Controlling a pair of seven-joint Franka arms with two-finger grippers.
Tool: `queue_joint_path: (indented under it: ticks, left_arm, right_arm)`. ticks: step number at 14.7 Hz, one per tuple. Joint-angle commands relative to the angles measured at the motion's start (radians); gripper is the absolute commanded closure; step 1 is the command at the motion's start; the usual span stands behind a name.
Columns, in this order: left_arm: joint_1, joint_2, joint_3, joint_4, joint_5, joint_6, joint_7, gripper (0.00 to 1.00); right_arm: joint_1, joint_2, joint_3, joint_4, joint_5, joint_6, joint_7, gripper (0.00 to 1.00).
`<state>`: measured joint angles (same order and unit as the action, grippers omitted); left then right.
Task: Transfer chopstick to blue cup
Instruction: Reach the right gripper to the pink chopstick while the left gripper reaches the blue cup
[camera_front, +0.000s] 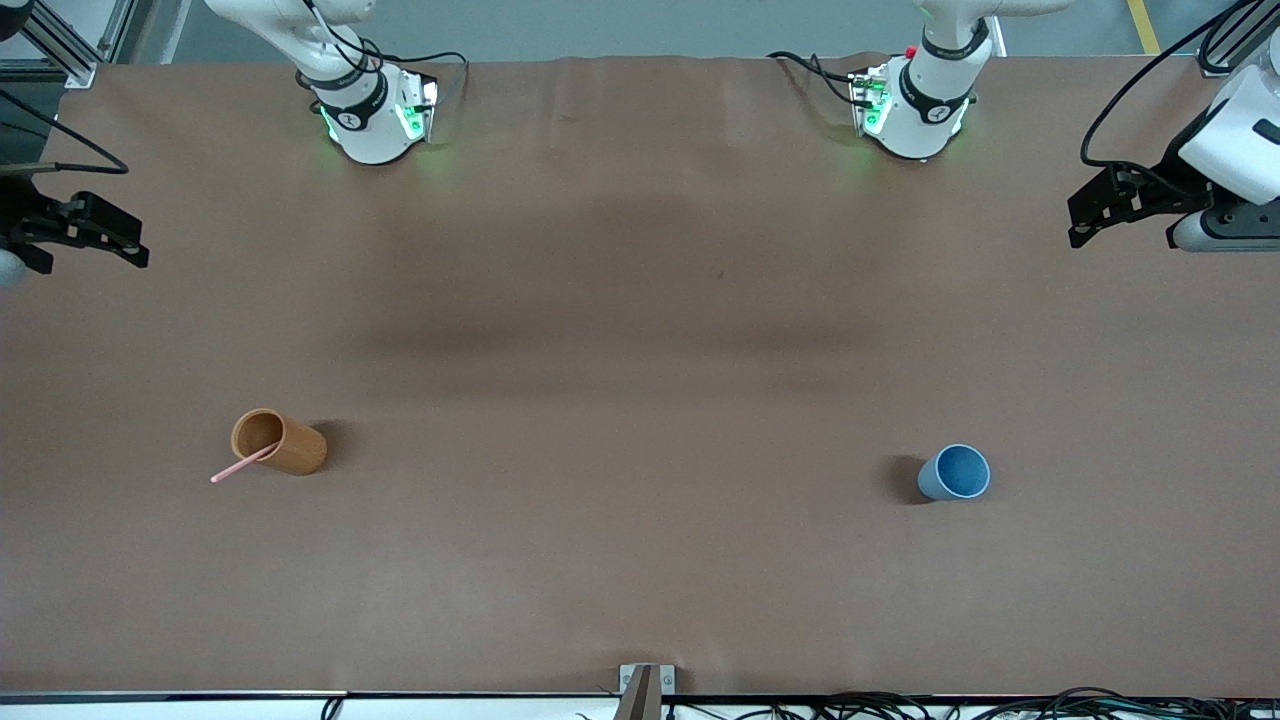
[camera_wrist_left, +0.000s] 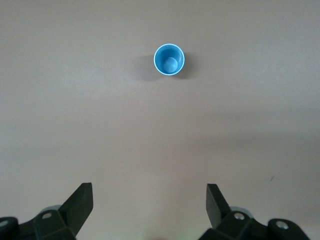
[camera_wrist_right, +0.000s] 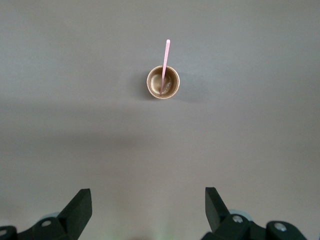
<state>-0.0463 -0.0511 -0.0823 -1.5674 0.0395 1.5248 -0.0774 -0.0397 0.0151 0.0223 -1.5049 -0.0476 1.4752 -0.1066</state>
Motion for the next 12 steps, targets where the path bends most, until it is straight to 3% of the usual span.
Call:
queue_joint_path:
  ticks: [1, 5, 8, 12]
  left_arm:
    - [0.003, 0.002, 0.004, 0.015, -0.012, 0.000, 0.016, 0.00]
    - [0.005, 0.051, 0.004, 0.073, -0.016, 0.000, 0.018, 0.00]
    - [0.035, 0.150, 0.007, 0.102, -0.018, 0.024, 0.018, 0.00]
    - [0.052, 0.272, 0.007, 0.095, -0.009, 0.193, 0.018, 0.00]
  right_arm:
    - [-0.012, -0.023, 0.007, -0.023, 0.005, 0.002, -0.013, 0.00]
    - [-0.014, -0.024, 0.007, -0.026, 0.006, 0.004, -0.013, 0.00]
    - [-0.012, -0.023, 0.007, -0.026, 0.006, 0.007, -0.013, 0.00]
    - [-0.014, -0.017, 0.007, -0.026, 0.006, 0.037, -0.013, 0.00]
